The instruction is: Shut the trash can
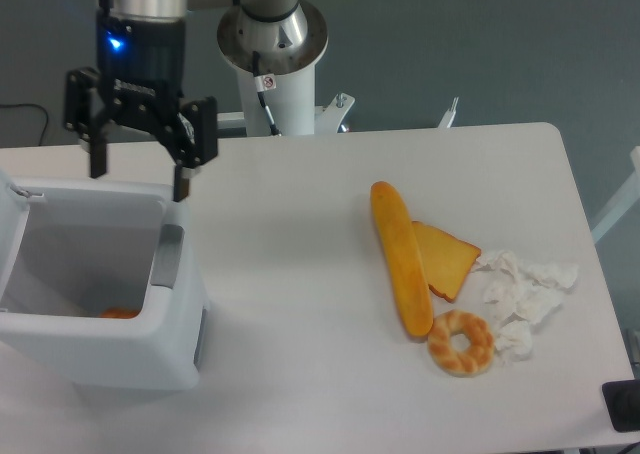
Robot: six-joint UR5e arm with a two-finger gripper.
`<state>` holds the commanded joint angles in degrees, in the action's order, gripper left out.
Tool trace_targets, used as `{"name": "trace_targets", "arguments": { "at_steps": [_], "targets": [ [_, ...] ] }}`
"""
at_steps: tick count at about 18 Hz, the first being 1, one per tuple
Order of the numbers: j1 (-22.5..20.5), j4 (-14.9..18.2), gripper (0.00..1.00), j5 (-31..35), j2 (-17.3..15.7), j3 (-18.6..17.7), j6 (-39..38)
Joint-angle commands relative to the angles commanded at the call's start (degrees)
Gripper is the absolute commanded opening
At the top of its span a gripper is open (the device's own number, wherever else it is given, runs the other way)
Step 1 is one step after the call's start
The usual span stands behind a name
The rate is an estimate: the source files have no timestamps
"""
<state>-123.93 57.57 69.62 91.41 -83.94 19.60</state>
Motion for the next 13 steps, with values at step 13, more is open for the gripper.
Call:
{"name": "trace_targets", "arguments": {
  "at_steps": [13],
  "targets": [
    [1.41, 0.18, 1.00, -11.24, -4.40, -0.88, -1.14]
  ]
}}
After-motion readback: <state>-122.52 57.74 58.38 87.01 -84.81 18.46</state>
